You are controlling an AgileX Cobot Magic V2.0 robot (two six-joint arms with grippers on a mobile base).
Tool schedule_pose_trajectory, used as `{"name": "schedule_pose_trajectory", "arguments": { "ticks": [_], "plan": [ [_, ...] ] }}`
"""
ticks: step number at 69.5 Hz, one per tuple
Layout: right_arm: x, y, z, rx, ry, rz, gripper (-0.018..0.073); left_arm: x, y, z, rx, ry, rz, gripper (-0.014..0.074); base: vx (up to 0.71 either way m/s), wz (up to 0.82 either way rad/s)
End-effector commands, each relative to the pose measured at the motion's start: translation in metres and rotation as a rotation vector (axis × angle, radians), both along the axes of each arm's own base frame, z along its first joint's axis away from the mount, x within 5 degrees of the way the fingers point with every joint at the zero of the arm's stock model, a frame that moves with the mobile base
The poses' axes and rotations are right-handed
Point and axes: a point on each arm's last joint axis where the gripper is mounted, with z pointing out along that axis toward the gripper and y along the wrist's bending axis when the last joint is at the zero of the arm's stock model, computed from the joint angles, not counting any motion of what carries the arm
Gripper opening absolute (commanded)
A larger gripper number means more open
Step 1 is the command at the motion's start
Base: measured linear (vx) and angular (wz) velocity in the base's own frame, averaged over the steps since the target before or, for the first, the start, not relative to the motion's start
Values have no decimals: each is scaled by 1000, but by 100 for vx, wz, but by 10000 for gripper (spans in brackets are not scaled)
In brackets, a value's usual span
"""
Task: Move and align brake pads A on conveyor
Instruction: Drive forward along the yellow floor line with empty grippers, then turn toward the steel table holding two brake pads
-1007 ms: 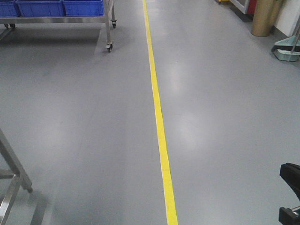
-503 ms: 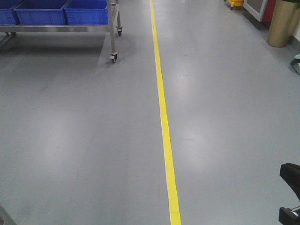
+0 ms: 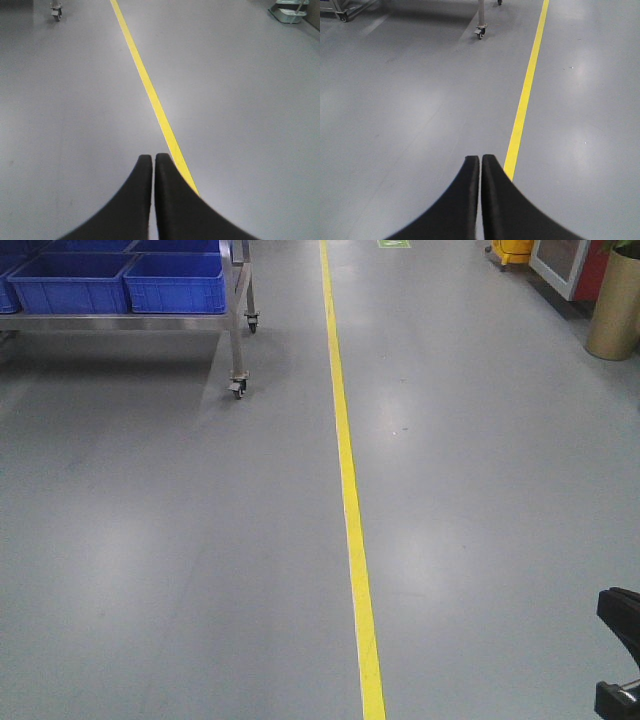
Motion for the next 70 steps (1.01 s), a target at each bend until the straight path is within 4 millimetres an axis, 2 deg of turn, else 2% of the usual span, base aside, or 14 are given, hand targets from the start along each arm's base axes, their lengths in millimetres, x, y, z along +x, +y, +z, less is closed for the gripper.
{"name": "schedule_pose_trajectory", "arguments": {
  "ticks": [1,56,70],
  "plan": [
    [4,-1,15,12,-90,-20,-6,4,-1,13,-32,-80,1,-6,45,3],
    [4,-1,15,12,-90,-20,-6,4,-2,13,-32,-80,1,-6,32,1],
    [4,-1,15,12,-90,-20,-6,4,-2,13,-32,-80,1,-6,15,31]
  ]
}}
